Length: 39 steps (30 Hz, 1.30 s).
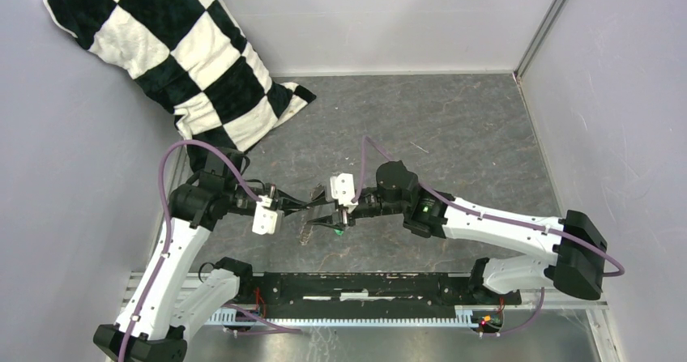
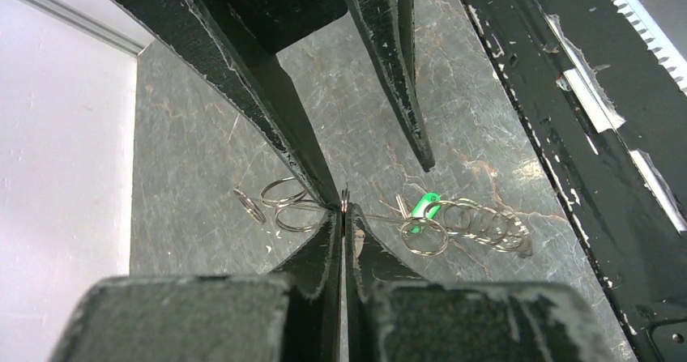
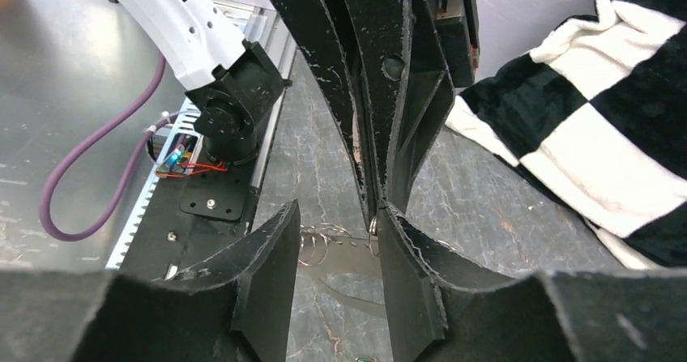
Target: Put the keys on the keyring
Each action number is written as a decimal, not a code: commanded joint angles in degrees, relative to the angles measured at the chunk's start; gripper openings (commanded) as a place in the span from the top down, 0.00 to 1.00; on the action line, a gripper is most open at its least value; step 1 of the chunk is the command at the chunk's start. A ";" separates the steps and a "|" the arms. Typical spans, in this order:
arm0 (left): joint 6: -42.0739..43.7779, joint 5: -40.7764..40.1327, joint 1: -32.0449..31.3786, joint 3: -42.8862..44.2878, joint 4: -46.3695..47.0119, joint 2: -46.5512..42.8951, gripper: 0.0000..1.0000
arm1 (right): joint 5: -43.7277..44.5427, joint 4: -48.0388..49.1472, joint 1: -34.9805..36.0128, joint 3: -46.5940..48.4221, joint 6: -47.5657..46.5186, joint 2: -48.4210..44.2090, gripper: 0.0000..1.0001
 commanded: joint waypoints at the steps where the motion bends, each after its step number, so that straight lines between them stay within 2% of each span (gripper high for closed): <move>1: -1.73 1.23 -0.23 0.21 1.11 -0.60 0.98 | 4.37 -1.53 0.64 3.18 -3.22 0.76 0.55; 7: -1.89 1.31 -0.23 0.30 0.69 -0.78 0.98 | 7.97 -4.58 1.33 4.31 -5.18 1.32 0.64; 17: -3.35 1.65 -0.24 0.56 0.65 -1.41 0.98 | 15.56 -6.32 2.33 3.89 -7.58 0.74 0.66; 19: -3.45 1.87 -0.23 0.72 0.66 -1.39 0.98 | 16.32 -6.14 2.59 4.02 -7.72 0.72 0.70; 26: -4.72 2.88 -0.23 0.75 0.65 -1.30 0.98 | 17.49 -3.62 2.94 3.70 -7.12 -0.36 0.99; 27: -4.84 2.93 -0.23 0.67 0.70 -1.24 0.98 | 17.25 -2.93 2.94 3.27 -6.97 -0.89 1.00; 34: -11.21 1.88 -0.23 1.38 1.34 -0.44 0.70 | 16.59 8.89 2.80 -4.78 -2.61 -5.13 1.00; 39: -17.38 3.26 -0.23 2.12 3.24 -0.74 0.66 | 14.77 18.47 2.33 -9.97 1.85 -6.93 1.00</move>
